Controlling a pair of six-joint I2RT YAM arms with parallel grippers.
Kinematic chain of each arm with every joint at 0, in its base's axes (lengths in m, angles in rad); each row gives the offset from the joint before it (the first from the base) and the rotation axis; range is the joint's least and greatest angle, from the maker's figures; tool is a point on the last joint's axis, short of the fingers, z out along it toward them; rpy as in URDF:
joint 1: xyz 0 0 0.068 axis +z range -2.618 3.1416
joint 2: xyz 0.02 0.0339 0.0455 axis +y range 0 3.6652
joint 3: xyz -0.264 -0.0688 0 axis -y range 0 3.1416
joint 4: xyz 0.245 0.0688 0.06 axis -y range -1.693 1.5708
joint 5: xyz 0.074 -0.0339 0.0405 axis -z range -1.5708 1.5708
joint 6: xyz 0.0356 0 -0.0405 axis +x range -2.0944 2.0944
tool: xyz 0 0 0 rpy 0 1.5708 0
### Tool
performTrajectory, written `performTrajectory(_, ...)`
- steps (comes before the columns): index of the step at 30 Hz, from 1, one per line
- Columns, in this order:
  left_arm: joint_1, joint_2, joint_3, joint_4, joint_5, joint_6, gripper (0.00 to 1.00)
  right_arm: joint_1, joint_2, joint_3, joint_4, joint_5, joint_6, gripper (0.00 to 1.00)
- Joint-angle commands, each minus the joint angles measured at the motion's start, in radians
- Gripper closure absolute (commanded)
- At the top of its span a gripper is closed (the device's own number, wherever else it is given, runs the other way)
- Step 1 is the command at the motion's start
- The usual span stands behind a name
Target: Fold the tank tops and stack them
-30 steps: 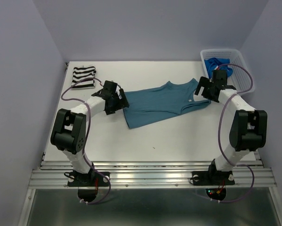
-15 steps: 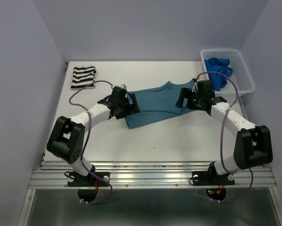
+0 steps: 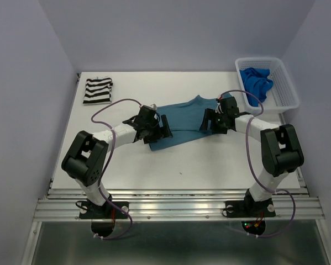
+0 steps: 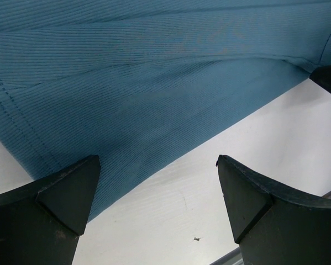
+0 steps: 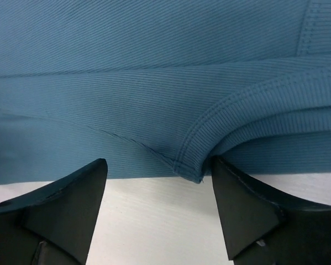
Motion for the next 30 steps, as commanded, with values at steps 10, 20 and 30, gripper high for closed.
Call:
performTrajectory(10, -0.007, 0.044, -0.038, 0.063, 0.019, -0.001, 0.01, 0.014, 0.008, 0.062, 0.063, 0.025, 0.029, 0.87)
performTrajectory(20, -0.007, 0.053, -0.055, 0.013, -0.038, 0.019, 0.01, 0.014, 0.081, 0.204, 0.057, 0.099, 0.006, 0.99)
performTrajectory(30, -0.002, 0.069, -0.054, -0.032, -0.073, 0.042, 0.01, 0.014, 0.222, 0.405, -0.088, 0.186, -0.055, 0.45)
